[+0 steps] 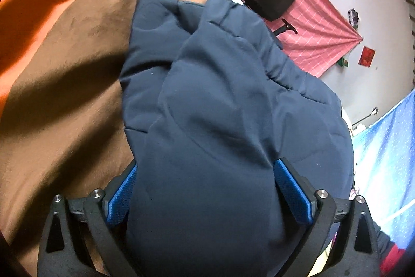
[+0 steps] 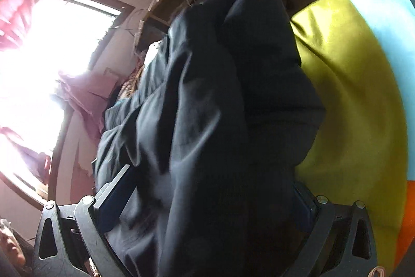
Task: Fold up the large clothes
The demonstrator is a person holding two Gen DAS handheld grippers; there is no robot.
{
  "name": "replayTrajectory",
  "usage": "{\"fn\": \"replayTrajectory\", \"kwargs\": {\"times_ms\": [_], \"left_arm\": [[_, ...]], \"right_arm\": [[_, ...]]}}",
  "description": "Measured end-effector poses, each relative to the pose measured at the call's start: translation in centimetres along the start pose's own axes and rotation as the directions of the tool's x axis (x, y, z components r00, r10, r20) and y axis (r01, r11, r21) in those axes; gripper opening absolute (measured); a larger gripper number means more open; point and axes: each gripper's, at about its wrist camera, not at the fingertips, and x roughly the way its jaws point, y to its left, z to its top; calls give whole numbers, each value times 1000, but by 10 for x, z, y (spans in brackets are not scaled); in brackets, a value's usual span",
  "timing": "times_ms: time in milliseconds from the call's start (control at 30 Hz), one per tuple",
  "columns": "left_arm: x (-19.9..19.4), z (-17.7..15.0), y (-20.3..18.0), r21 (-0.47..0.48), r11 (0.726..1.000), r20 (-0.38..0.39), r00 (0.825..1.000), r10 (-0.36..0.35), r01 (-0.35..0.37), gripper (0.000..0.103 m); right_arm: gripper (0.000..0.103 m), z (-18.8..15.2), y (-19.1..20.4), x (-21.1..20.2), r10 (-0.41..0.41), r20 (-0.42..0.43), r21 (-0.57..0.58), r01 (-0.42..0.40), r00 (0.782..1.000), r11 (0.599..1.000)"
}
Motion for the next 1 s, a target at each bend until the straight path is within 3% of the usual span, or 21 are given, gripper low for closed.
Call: {"fn": "replayTrajectory", "kwargs": {"times_ms": [100,300,467,567,767,900,1000], "left_arm": [[0,0,11,-56,998,-12,1000,-24,23,101],[-15,-6,2,-35,999,20,1000,-3,3,93],[-20,-11,-10,-44,998,33,999,39,-38,65],[-26,-14,-21,-35,997,38,997,66,-65,50],[-31,-28,-53,58,985,72,985,157,-161,31],[-36,-47,-73,138,967,106,974,200,-213,24],[-40,-61,-83,182,956,124,970,211,-231,21]], "right_arm": [[103,-1,-5,0,-18,1,22,18,1000,1000],[103,-10,-5,-12,-3,17,58,2,1000,998],[103,-4,2,-11,-31,3,137,30,1000,990],[103,-7,19,-12,-81,1,86,80,997,993],[96,-19,52,-13,-191,7,-39,191,982,981],[94,-31,84,-11,-294,15,-154,293,956,944],[94,-43,104,-11,-329,27,-214,327,944,921]]}}
